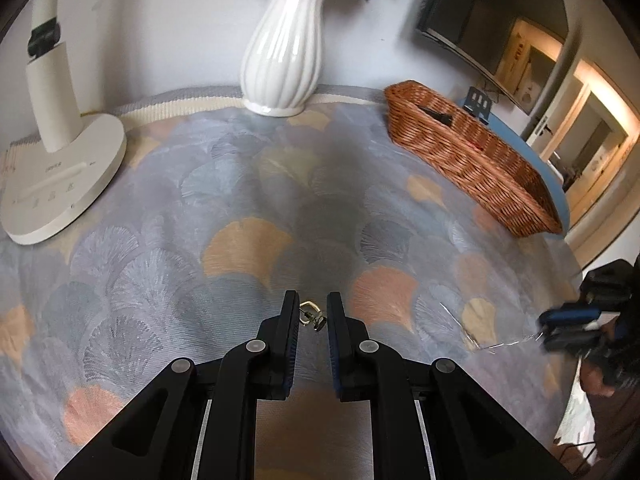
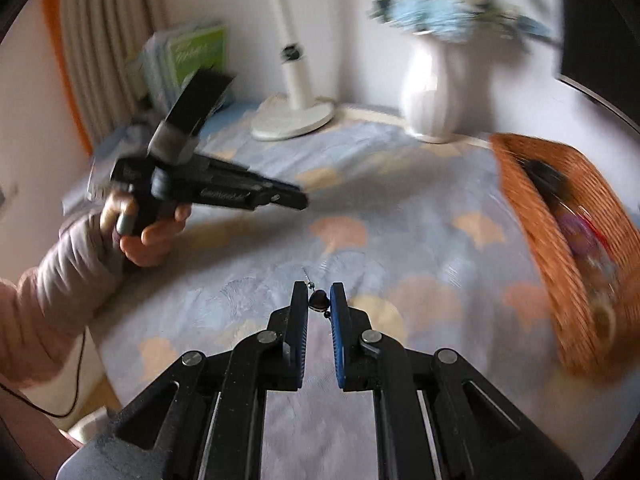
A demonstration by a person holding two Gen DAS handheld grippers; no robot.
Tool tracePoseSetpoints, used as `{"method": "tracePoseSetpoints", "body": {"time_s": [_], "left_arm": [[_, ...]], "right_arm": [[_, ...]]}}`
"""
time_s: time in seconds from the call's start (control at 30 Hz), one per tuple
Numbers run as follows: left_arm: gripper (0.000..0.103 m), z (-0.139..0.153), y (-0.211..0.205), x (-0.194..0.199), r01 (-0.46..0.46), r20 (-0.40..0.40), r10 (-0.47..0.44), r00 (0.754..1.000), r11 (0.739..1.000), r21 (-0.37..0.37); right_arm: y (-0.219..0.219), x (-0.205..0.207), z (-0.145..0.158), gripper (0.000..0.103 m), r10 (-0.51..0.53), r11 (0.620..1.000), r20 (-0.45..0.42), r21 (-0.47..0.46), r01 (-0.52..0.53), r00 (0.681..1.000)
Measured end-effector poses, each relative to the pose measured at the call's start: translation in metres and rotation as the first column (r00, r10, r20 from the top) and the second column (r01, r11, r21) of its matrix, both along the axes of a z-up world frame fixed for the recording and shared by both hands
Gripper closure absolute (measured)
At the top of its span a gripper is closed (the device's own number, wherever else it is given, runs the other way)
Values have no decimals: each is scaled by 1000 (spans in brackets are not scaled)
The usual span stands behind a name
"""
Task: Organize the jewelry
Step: 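Grasp the silver wire charm bracelet with the right tool while the left tool holds the clasp, then carry the clasp and silver bracelet into the wicker basket and open both tools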
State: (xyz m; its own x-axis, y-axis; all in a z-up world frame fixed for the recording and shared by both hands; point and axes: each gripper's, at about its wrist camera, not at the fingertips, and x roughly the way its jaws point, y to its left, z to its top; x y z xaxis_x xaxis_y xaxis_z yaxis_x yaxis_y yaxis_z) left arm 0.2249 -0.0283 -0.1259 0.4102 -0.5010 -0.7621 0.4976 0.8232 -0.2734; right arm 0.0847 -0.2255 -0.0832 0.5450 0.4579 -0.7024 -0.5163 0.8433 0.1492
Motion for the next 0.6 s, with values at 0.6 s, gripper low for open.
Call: {"method": "tracePoseSetpoints", "body": {"time_s": [0.6], "left_arm": [[89,82,-66,-11,128,68,-123,990,990,-67]], "right_arm": [[-134,-20,86,91,-211,977,129,-1,212,969]]}}
